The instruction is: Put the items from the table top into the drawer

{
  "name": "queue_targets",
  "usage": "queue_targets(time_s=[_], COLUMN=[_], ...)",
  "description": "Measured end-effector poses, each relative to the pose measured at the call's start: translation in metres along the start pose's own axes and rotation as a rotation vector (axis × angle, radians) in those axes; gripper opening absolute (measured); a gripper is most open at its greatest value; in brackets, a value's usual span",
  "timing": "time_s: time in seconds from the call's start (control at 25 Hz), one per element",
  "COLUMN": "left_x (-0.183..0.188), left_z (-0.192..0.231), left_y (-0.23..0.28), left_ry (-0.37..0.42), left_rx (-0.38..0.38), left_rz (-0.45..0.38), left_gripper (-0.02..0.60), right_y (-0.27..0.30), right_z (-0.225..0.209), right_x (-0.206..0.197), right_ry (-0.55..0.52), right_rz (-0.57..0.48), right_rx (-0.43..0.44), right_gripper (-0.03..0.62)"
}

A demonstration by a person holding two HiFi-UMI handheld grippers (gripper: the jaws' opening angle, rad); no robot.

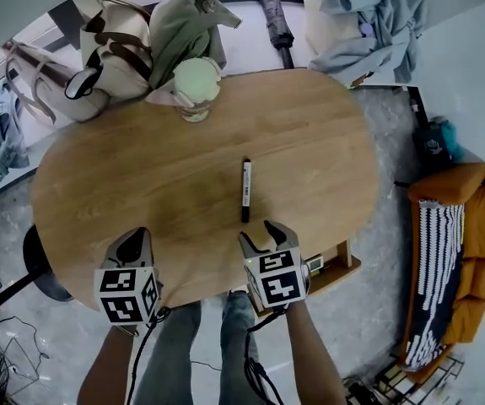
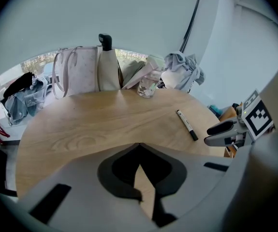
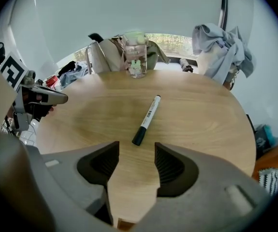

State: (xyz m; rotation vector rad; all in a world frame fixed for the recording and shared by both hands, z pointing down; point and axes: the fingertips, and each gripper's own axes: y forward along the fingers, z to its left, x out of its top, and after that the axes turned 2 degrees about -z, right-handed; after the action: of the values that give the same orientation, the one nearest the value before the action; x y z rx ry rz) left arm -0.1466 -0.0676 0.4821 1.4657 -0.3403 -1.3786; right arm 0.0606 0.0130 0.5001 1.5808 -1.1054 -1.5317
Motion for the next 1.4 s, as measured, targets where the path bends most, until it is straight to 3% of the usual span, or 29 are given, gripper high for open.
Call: queue_targets(time_s=[0.64, 1.08, 1.4], left_x=[0.020, 0.015, 0.012], left_z=[0.035, 0.039, 0.040], left_y=[0.029, 0.030, 0.029], left_ry=[0.011, -0.008, -0.008], left_rx=[0.014, 0.009, 0.013], left_rz=[0.013, 0.032, 0.038], left_gripper=[-0.008, -0.008, -0.008], right_y=[0.041, 0.057, 0.057], right_z=[-0.011, -0.021, -0.030], right_x=[0.036, 0.043, 0.040], right_ry=[0.086, 0.186, 0.196], right_rz=[-0.017, -0.002, 0.013], right_rx=[-0.071, -0.114, -0.154], right_gripper=[0.225, 0.212, 0.126])
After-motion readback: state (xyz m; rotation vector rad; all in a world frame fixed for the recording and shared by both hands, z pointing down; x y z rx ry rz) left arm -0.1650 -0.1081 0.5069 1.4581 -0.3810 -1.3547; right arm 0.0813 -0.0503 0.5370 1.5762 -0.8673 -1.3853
